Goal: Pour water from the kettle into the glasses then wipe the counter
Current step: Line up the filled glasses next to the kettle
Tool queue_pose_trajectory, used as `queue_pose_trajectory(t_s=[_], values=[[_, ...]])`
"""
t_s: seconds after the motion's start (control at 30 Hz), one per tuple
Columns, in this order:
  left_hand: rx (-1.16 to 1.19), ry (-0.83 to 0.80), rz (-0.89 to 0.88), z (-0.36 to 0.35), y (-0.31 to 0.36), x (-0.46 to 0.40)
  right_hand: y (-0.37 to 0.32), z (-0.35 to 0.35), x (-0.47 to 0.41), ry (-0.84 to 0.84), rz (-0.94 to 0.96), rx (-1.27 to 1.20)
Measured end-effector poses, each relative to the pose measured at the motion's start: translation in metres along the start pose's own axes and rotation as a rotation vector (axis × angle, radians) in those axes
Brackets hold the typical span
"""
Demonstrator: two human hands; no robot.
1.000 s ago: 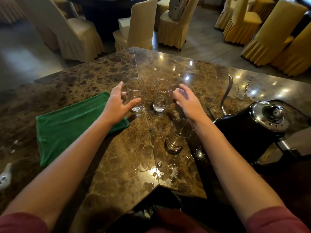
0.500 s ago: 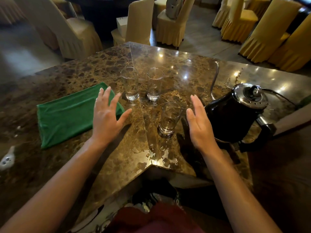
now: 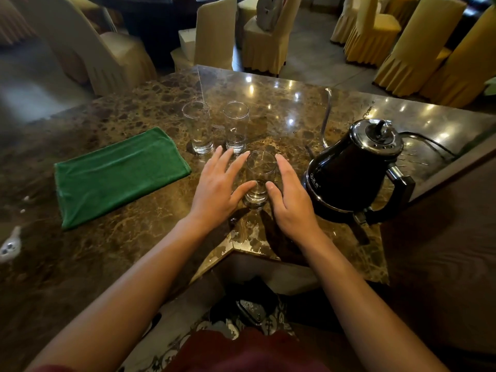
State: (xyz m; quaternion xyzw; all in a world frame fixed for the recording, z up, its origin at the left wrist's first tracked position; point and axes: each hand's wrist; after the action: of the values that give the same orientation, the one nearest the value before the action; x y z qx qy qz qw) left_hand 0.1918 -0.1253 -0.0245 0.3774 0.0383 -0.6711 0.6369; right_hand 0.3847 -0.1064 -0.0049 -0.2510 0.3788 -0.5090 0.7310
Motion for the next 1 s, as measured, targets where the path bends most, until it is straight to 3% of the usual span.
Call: queue_pose_trajectory(t_s=[0.17, 0.23, 0.47, 0.7, 1.0], values=[[0.457, -0.084, 0.211, -0.003, 0.005, -0.003, -0.003, -0.008, -0.001, 0.06, -0.06, -0.102], [0.522, -0.087, 0.262, -0.006, 0.006, -0.003, -0.004, -0.009, -0.004, 0.083, -0.067, -0.112], [0.515, -0.032, 0.242, -0.017, 0.01, -0.032, -0.007, -0.001, -0.032, 0.097, -0.123, -0.161], [0.44, 0.138, 0.267, -0.051, 0.022, -0.082, -0.009, -0.002, -0.094, 0.119, -0.254, -0.323], [0.359, 0.143, 0.318, -0.087, 0.017, -0.116, -0.009, -0.011, -0.133, 0.173, -0.439, -0.533]])
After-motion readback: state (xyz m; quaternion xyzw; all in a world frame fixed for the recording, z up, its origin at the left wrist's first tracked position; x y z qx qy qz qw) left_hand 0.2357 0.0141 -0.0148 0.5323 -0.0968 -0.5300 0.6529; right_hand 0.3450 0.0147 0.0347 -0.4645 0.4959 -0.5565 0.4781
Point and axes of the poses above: each hand's wrist, its own x-axis away from the middle knuckle, its own z-axis out of the back of the hand, y = z × x, and after that the axes turned 12 degrees about y, right-handed
